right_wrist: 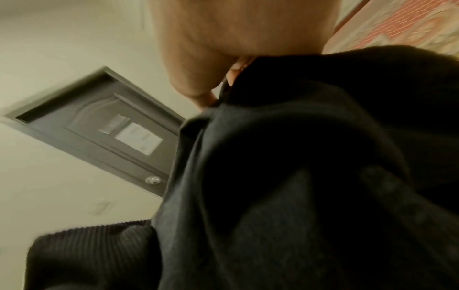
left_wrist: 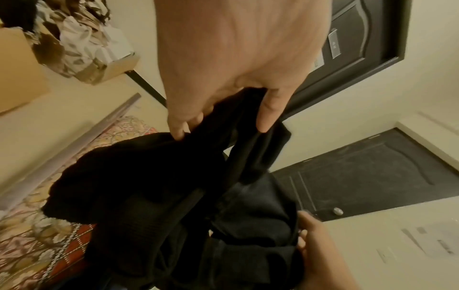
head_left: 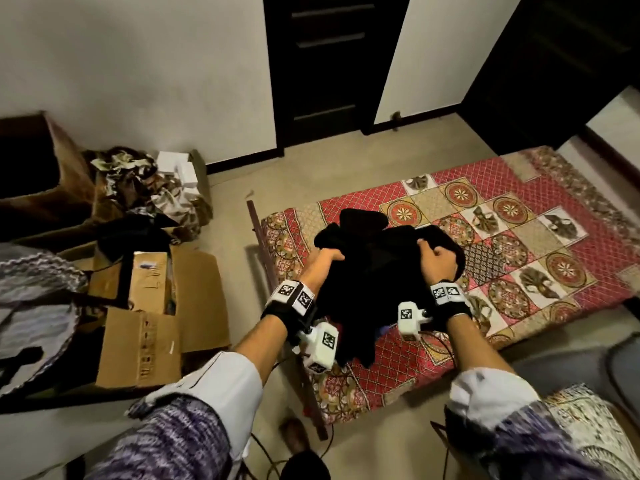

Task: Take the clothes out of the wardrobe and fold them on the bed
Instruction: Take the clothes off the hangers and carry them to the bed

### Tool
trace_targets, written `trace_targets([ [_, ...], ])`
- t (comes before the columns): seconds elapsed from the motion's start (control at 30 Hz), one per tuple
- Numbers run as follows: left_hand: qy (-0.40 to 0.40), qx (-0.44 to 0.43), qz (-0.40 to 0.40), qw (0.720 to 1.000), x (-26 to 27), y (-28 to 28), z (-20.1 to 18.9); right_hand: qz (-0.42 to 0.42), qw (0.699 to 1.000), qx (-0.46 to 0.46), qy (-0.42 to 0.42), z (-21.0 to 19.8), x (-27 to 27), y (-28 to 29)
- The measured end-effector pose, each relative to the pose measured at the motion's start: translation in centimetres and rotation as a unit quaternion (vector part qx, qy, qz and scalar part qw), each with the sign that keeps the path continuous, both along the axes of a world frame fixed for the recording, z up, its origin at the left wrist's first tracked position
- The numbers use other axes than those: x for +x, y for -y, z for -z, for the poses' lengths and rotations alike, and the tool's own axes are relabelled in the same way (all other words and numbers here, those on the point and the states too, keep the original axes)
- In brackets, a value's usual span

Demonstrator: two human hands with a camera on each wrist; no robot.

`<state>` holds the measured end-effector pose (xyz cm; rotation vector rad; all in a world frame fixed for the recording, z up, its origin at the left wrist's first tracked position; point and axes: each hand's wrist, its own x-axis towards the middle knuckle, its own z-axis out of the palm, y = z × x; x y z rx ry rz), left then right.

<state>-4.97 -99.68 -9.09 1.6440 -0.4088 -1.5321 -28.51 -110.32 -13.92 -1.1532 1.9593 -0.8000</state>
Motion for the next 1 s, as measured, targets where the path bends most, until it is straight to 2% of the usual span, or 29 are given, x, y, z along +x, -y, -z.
trace_targets([
  [0.1, -0.021, 0.031, 0.071, 0.997, -0.2, -1.7, 2.7, -0.018, 0.992, 0.125, -0.001, 6.3, -1.2, -0.9],
  [0.23, -0.053, 0.053, 0.074, 0.994, 1.0, -5.2, 5.5, -0.075, 0.977, 0.200, 0.012, 13.1, -0.1, -4.5],
  [0.3, -0.056, 0.070, 0.052, 0.995, 2.1, -7.6, 6.5, -0.110, 0.968, 0.222, 0.040, 18.9, 0.9, -6.2],
  [0.37, -0.036, 0.078, 0.026, 0.996, 3.6, -10.7, 6.6, -0.134, 0.958, 0.246, 0.060, 19.9, 3.9, -9.2],
  [0.43, -0.036, 0.084, -0.009, 0.996, 5.8, -14.6, 7.0, -0.154, 0.951, 0.265, 0.041, 16.8, 8.1, -13.1],
  [0.47, -0.032, 0.086, -0.026, 0.995, 6.9, -16.5, 7.1, -0.174, 0.943, 0.283, 0.033, 17.1, 9.6, -14.8],
  [0.5, -0.026, 0.095, -0.047, 0.994, 8.4, -18.9, 7.2, -0.208, 0.931, 0.300, 0.032, 19.8, 11.2, -16.1],
  [0.53, -0.017, 0.104, -0.070, 0.992, 9.5, -21.0, 7.0, -0.246, 0.917, 0.314, 0.025, 20.8, 12.7, -17.6],
  [0.63, 0.032, 0.115, -0.146, 0.982, 13.5, -29.2, 6.4, -0.333, 0.883, 0.330, 0.034, 19.4, 20.4, -23.7],
  [0.73, 0.060, 0.108, -0.226, 0.966, 17.2, -38.7, 5.9, -0.444, 0.833, 0.329, 0.042, 11.2, 29.3, -32.6],
  [0.8, 0.076, 0.093, -0.293, 0.949, 19.3, -45.8, 5.4, -0.534, 0.792, 0.294, 0.008, 9.8, 34.4, -38.4],
  [0.83, 0.089, 0.088, -0.324, 0.938, 20.4, -49.8, 4.9, -0.583, 0.766, 0.271, -0.001, 10.7, 37.3, -41.2],
  [0.87, 0.106, 0.080, -0.354, 0.926, 21.1, -52.5, 4.0, -0.629, 0.739, 0.242, -0.017, 9.5, 39.7, -43.6],
  [0.9, 0.122, 0.071, -0.388, 0.911, 21.9, -55.5, 3.2, -0.678, 0.701, 0.218, -0.038, 9.1, 42.4, -46.3],
  [0.93, 0.139, 0.056, -0.426, 0.892, 22.9, -59.2, 2.2, -0.734, 0.653, 0.179, -0.046, 7.0, 45.5, -50.1],
  [0.97, 0.148, 0.039, -0.455, 0.877, 23.5, -62.1, 1.1, -0.777, 0.610, 0.149, -0.045, 4.5, 47.8, -53.3],
  [1.0, 0.162, 0.024, -0.489, 0.857, 24.5, -65.9, -0.1, -0.815, 0.566, 0.119, -0.043, 0.3, 50.3, -57.7],
])
